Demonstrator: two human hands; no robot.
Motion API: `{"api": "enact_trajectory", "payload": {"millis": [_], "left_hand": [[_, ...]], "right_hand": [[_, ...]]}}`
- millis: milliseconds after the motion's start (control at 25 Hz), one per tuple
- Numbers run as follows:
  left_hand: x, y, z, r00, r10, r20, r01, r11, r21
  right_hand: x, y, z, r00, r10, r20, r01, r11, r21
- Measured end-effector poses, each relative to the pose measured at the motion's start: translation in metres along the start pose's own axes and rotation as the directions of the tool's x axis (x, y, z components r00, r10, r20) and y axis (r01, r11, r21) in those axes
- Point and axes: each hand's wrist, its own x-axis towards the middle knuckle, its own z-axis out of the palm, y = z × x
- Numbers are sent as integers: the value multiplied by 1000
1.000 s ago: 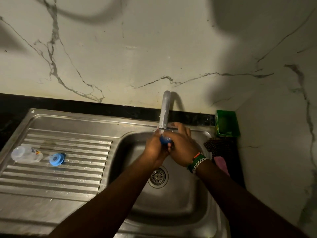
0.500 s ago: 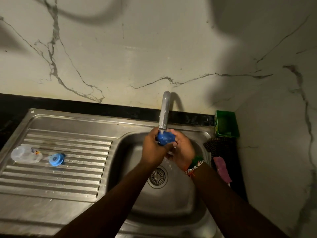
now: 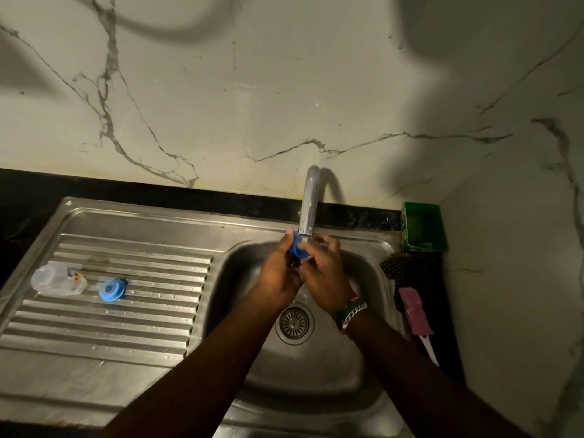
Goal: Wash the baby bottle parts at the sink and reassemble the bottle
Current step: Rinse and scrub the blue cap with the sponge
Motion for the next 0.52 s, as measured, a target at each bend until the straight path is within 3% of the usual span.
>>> {"api": "enact_trajectory", "payload": {"millis": [40, 120, 240, 360, 440, 520], "left_hand": [[-4, 0, 5, 998, -51, -31, 51, 999, -17], [-6, 0, 13, 993, -102, -60, 98, 994, -57], [-4, 2, 21, 989, -104, -108, 100, 994, -42], [-6, 0, 24, 976, -135, -168, 150, 985, 80], [-6, 3, 25, 982, -132, -137, 136, 991, 15], [-4, 2, 24, 986, -139, -88, 133, 989, -63]], "right_hand": [[-3, 7, -1, 997, -70, -38, 60, 973, -224], [-9, 7, -6, 993, -101, -54, 67, 895, -442], [-13, 0, -10, 992, -112, 51, 123, 872, -473], [-9, -4, -24, 1000, -6, 2, 6, 836, -548], [-9, -4, -28, 998, -45, -32, 17, 799, -601], [-11, -4, -22, 997, -72, 8, 65, 856, -513]]}}
